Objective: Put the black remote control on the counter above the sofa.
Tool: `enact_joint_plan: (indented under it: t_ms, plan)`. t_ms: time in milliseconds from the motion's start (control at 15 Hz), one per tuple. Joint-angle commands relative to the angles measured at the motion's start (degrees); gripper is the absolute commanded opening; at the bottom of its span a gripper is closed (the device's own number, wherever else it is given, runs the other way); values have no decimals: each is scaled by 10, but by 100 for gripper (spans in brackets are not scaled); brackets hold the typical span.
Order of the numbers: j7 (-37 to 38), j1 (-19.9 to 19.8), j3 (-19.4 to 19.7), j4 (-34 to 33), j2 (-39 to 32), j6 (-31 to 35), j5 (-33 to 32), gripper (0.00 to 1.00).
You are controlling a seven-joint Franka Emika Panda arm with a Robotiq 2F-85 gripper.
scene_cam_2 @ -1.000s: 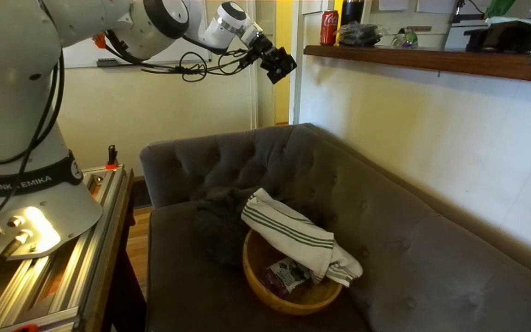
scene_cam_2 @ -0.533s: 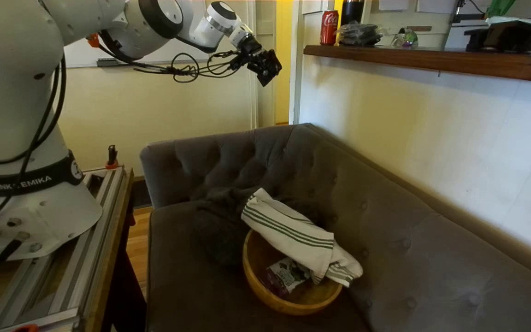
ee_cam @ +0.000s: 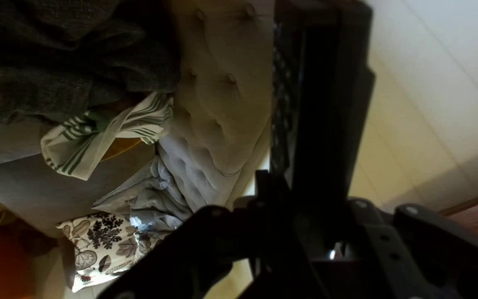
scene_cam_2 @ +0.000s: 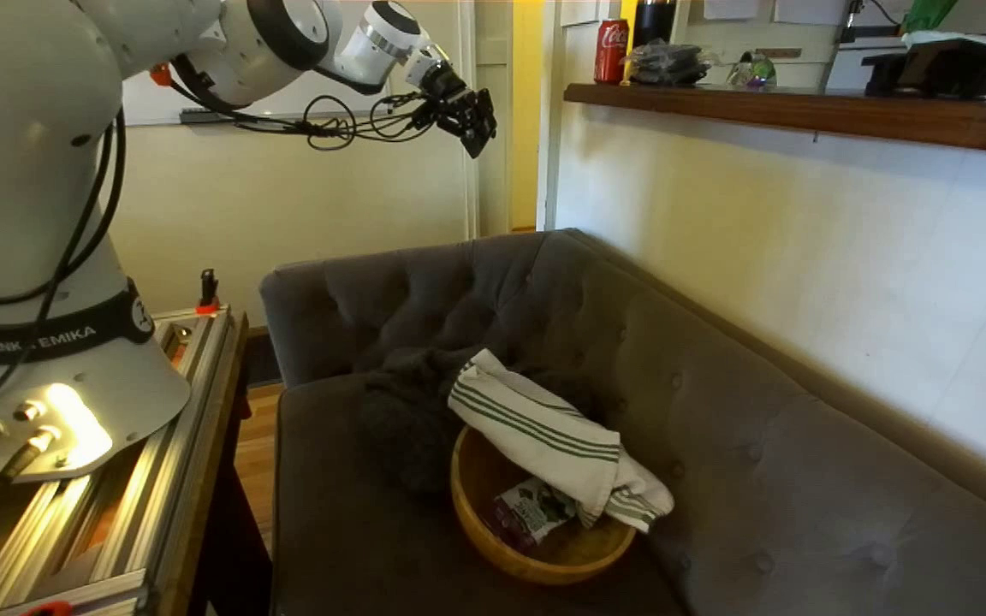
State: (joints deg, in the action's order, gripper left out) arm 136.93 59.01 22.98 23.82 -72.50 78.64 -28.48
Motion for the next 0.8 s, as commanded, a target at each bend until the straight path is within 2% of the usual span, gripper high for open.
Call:
enact_joint_plan:
  t_ms: [0,67,133,533,733]
  plan:
    - [1,-3,-9,0,2,-2,-9,30]
    - [1,-3,-9,0,2,-2,-9,30]
    - [-9,-4,-11,0,5,-5,-7,8]
    - [-86,2,-9,0,34,-21,-12,8]
    - [-68,2,-11,-1,46,-16,-6,8]
